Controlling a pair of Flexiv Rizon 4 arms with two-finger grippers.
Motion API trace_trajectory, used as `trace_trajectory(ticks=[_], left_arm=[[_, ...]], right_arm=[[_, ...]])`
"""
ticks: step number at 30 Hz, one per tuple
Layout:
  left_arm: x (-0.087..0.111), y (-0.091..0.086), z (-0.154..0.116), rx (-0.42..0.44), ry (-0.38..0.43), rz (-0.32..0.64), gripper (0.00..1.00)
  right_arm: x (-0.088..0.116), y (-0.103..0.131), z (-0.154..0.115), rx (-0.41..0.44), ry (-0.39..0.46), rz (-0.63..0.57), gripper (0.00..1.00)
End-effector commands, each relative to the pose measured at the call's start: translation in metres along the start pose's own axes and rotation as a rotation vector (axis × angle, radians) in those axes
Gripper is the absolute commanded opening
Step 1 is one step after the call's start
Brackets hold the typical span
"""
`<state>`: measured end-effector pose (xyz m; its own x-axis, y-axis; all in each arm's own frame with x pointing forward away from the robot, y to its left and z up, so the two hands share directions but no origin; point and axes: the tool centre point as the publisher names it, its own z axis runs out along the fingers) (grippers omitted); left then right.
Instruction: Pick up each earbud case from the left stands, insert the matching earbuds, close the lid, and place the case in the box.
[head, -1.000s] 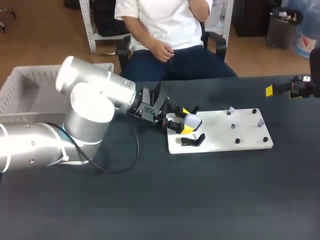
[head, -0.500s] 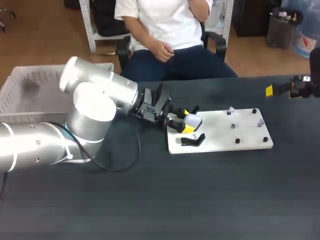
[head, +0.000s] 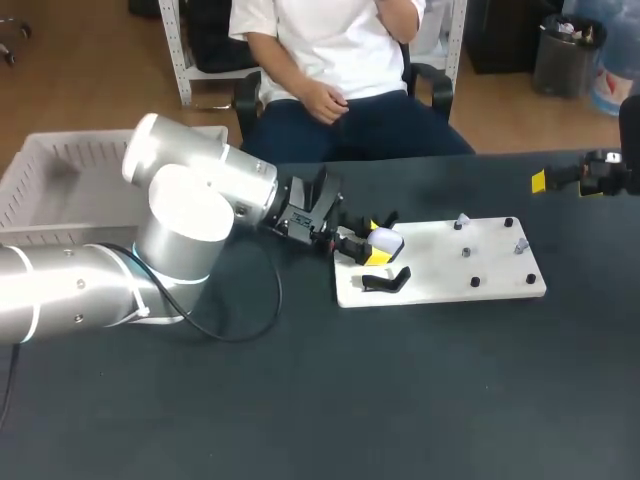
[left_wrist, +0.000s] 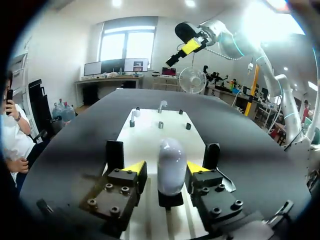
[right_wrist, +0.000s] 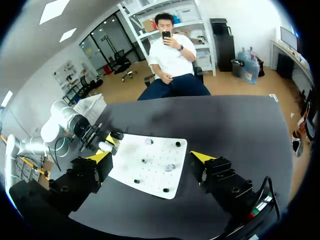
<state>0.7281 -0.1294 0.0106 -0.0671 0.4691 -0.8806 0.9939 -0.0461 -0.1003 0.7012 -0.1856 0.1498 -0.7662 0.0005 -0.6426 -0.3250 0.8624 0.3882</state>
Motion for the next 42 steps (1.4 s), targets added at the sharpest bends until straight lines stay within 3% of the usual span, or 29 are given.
trace_trajectory(ticks=[1, 5, 9, 12, 19, 34, 37, 42], left_arm=[[0.001, 0.005, 0.001, 0.012, -0.007, 0.001, 0.42], [0.001, 0.005, 0.001, 0.015, -0.007, 0.004, 0.37], [0.001, 0.005, 0.002, 0.019, -0.006, 0.004, 0.09], [0.001, 0.005, 0.003, 0.023, -0.004, 0.004, 0.0], [-0.004, -0.001, -0.005, 0.002, -0.018, 0.004, 0.0], [-0.04, -0.024, -0.016, -0.033, -0.037, 0.066, 0.0], [-0.045, -0.02, -0.013, -0.053, -0.007, 0.077, 0.0], [-0.055, -0.014, -0.013, -0.074, -0.024, 0.08, 0.0]], right_arm=[[0.0, 0.0, -0.001, 0.002, 0.0, -0.001, 1.0], [0.0, 0.0, -0.001, 0.002, 0.0, -0.001, 1.0], [0.0, 0.0, -0.001, 0.002, 0.0, -0.001, 1.0], [0.0, 0.0, -0.001, 0.002, 0.0, -0.001, 1.0], [0.0, 0.0, -0.001, 0.002, 0.0, -0.001, 1.0], [0.0, 0.0, -0.001, 0.002, 0.0, -0.001, 1.0], [0.01, 0.017, 0.015, -0.039, 0.029, -0.011, 1.0], [0.025, 0.035, 0.03, -0.098, 0.05, 0.005, 1.0]])
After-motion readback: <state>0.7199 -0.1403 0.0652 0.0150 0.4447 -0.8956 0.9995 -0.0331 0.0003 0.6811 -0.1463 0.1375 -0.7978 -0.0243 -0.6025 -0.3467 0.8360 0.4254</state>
